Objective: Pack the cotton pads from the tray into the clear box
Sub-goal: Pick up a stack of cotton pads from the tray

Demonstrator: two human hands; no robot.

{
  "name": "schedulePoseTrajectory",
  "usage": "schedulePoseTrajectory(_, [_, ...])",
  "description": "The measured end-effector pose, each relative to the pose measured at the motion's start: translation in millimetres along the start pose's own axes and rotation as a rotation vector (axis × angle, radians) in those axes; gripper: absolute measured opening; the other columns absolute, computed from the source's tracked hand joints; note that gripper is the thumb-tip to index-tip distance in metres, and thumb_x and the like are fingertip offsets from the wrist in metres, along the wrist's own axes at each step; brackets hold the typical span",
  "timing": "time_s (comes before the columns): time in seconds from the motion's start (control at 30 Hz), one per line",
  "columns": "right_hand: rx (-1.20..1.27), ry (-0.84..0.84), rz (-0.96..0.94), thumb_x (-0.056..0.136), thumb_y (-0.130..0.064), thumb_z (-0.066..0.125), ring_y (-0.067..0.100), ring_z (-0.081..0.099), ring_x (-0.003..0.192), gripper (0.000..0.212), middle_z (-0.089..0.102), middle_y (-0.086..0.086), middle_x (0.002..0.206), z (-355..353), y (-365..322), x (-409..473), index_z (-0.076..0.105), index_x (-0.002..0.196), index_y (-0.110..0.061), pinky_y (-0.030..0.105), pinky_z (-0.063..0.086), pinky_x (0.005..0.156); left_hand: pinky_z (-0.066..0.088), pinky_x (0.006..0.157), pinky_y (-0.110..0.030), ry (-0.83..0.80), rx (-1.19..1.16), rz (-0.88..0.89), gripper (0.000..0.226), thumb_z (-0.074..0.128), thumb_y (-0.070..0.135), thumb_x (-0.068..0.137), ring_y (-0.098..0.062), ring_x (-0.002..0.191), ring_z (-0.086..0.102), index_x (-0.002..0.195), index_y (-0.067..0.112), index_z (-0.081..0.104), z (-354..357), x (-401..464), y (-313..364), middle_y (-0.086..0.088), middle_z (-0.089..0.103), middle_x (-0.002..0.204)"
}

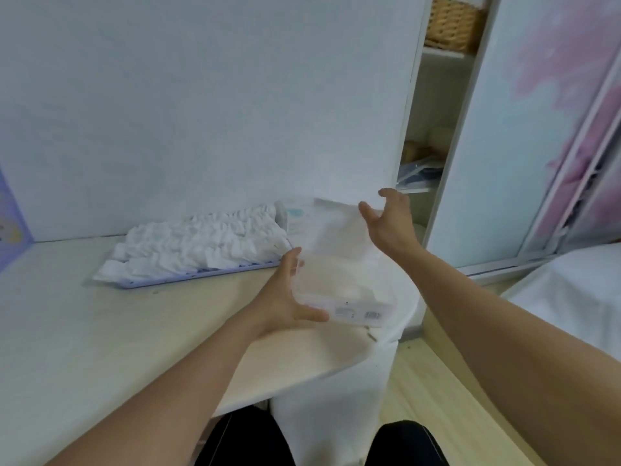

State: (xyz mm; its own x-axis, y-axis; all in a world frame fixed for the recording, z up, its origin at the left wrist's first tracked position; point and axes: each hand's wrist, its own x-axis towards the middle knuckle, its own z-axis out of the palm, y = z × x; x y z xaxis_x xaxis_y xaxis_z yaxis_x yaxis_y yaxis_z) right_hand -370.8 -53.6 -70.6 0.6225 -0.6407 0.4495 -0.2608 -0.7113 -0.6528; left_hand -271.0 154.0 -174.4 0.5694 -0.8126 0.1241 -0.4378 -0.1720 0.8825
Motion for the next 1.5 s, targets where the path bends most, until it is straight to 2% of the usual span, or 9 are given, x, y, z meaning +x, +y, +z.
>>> schedulePoseTrajectory(0.13, [-0.101,-0.158,-0.130,0.097,-0.054,0.058,0.024,0.049,0.133,0.060,0.049,0.007,0.147,21.2,-3.2,-18.7,0.048,0.143,-0.017,0.039,0.039,0.112,0.033,0.117,-0.032,0.054,0.007,-0.050,0.143,0.099,0.034,0.056,-0.006,0.144,0.028,0.161,0.027,0.002,11.6,22.2,-4.8,0.008,0.025,0.160])
schedulePoseTrajectory(0.27, [-0.362,-0.563,-0.156,0.092,-0.070,0.050,0.020,0.064,0.107,0.051,0.067,-0.006,0.116,50.6,17.8,-56.1,0.065,0.117,-0.028,0.037,0.048,0.088,0.056,0.085,-0.019,0.064,-0.122,0.048,0.124,0.095,0.018,0.066,-0.001,0.124,0.049,0.157,0.037,0.013,17.6,44.9,-6.1,0.011,0.034,0.156])
schedulePoseTrajectory(0.37, [-0.586,-0.498,-0.320,0.100,-0.060,0.043,0.021,0.065,0.099,0.038,0.071,-0.006,0.104,57.0,33.5,-48.4,0.065,0.107,-0.030,0.038,0.045,0.086,0.046,0.095,-0.013,0.097,0.095,0.121,0.110,0.094,0.042,0.057,0.007,0.115,0.048,0.140,0.062,0.025,10.6,46.2,-21.0,0.039,0.046,0.130])
schedulePoseTrajectory(0.43, [-0.533,-0.479,-0.267,0.096,-0.067,0.045,0.018,0.065,0.097,0.042,0.072,-0.009,0.104,58.5,36.4,-35.7,0.067,0.108,-0.033,0.036,0.046,0.088,0.046,0.097,-0.019,0.150,0.146,0.092,0.104,0.095,0.041,0.060,0.004,0.114,0.051,0.147,0.042,0.038,-0.9,43.1,-33.2,0.026,0.051,0.131])
schedulePoseTrajectory(0.6, [-0.050,-0.237,-0.160,0.082,-0.055,0.075,0.004,0.065,0.089,0.033,0.071,-0.012,0.096,92.6,10.8,-4.5,0.072,0.100,-0.026,0.030,0.055,0.082,0.047,0.056,-0.017,0.573,0.096,0.196,0.013,0.080,0.026,0.081,-0.008,0.056,0.060,0.076,0.031,0.070,-50.0,40.2,-46.0,0.009,0.066,0.064])
schedulePoseTrajectory(0.8, [-0.218,-0.455,-0.170,0.079,-0.043,0.083,0.018,0.063,0.107,0.067,0.064,-0.001,0.126,153.6,-40.6,35.8,0.055,0.136,-0.023,0.035,0.053,0.091,0.037,0.047,-0.014,0.753,0.033,0.204,0.022,0.075,0.015,0.085,-0.006,0.043,0.049,0.069,0.028,0.065,-78.3,35.5,-69.5,0.008,0.056,0.049])
schedulePoseTrajectory(1.1, [-0.381,-0.364,-0.052,0.080,-0.074,0.063,0.015,0.060,0.075,0.071,0.062,-0.004,0.086,197.9,-53.1,65.9,0.059,0.113,-0.011,0.030,0.042,0.059,0.034,0.047,-0.010,0.794,0.005,0.221,0.019,0.072,0.011,0.086,-0.008,0.039,0.048,0.073,0.023,0.064,-79.1,52.2,-68.6,0.009,0.053,0.044])
schedulePoseTrajectory(1.23, [-0.434,-0.471,0.002,0.065,-0.077,0.076,0.024,0.062,0.101,0.105,0.062,0.003,0.114,208.0,-66.3,71.3,0.043,0.141,-0.012,0.033,0.046,0.074,0.038,0.046,-0.016,0.848,0.002,0.182,0.016,0.070,0.014,0.087,-0.011,0.040,0.050,0.075,0.024,0.065,-83.4,53.9,-72.8,0.004,0.057,0.046])
schedulePoseTrajectory(1.5, [-0.451,-0.559,0.111,0.056,-0.063,0.090,0.029,0.061,0.088,0.109,0.054,0.005,0.104,209.6,-79.0,78.7,0.037,0.135,-0.010,0.037,0.051,0.071,0.037,0.047,-0.012,0.818,-0.003,0.177,0.014,0.069,0.018,0.088,-0.009,0.041,0.051,0.076,0.026,0.064,-82.1,54.4,-75.5,0.007,0.058,0.048])
